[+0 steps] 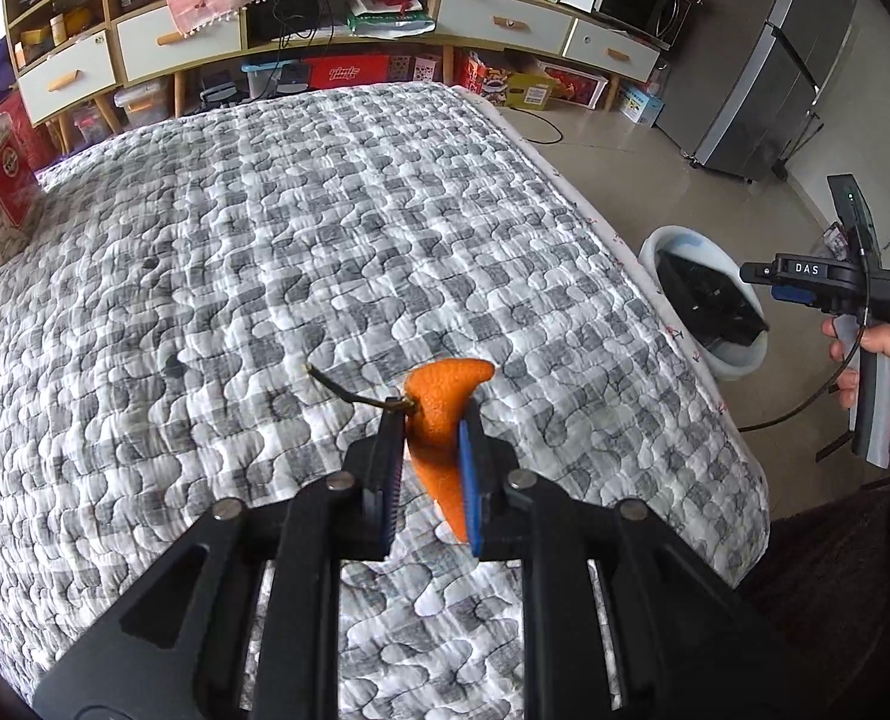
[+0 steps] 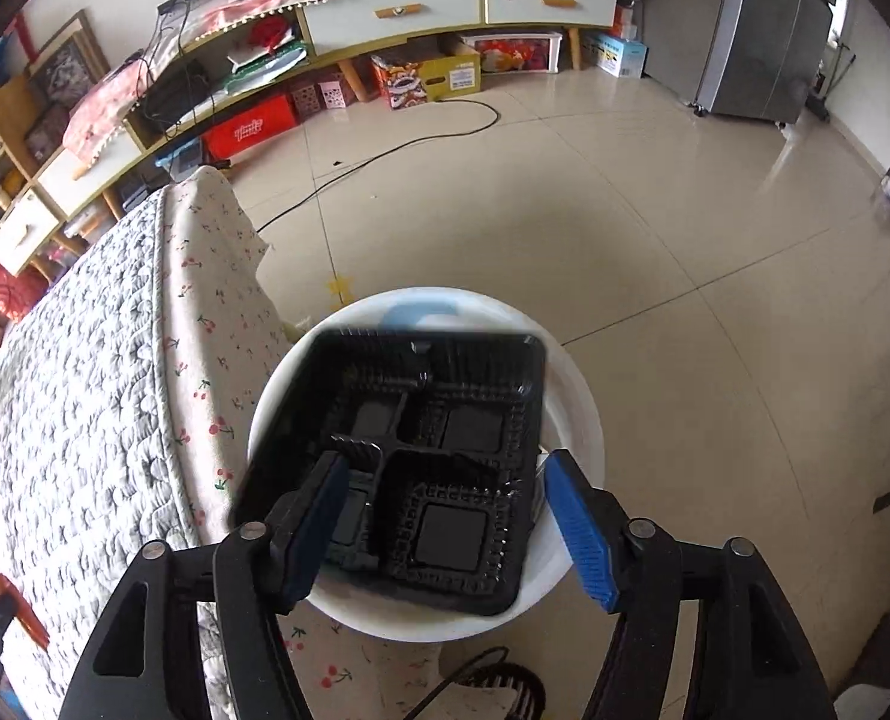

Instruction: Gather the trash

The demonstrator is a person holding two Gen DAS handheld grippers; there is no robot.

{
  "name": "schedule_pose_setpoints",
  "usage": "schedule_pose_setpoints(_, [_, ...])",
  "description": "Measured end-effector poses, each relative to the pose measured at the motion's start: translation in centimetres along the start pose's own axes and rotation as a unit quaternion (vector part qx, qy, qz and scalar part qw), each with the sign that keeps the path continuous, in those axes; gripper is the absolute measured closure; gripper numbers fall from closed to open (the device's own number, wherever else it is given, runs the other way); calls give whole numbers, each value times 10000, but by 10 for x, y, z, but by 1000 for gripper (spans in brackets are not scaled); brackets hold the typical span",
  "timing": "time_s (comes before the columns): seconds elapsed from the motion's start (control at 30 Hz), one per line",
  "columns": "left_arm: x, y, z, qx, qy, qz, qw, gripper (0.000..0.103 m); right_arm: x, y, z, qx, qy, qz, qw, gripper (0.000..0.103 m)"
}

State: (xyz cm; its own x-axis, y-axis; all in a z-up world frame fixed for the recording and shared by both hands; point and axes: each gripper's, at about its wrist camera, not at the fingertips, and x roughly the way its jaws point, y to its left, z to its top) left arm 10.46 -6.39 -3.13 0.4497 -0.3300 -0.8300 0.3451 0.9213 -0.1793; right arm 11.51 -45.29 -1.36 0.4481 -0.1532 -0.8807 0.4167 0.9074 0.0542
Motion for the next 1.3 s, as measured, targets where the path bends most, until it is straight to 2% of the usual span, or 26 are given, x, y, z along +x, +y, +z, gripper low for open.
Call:
schedule_pose_setpoints(0.2, [10, -24, 16, 92, 23, -173, 9998, 85, -7, -12, -5, 67, 45, 43, 10000, 28])
schedule_pose_setpoints(0.33, [27, -48, 29, 120, 119, -435, 9989, 84, -20, -28, -13, 172, -7, 133, 9998, 26])
schedule_pose_setpoints(0.73, [84, -166, 62, 824, 367, -1028, 9906, 84, -44, -82, -36, 296, -268, -112, 9991, 19])
schedule_pose_setpoints(0.97, [109, -212, 73, 1144, 423, -1117, 9862, 84, -48, -95, -40, 256, -305, -196, 9990, 19])
schedule_pose_setpoints(1.23, [117, -228, 77, 1227, 326, -1081, 9860, 84, -51, -102, -39, 267, -364, -211, 9988, 19])
schedule_pose_setpoints(1.27, [116, -230, 77, 1261, 260, -1028, 9863, 80, -51, -102, -39, 268, -369, -207, 9987, 19])
schedule_pose_setpoints(1.3, [116, -231, 77, 1322, 216, -963, 9863, 65, -51, -101, -39, 263, -376, -206, 9987, 19])
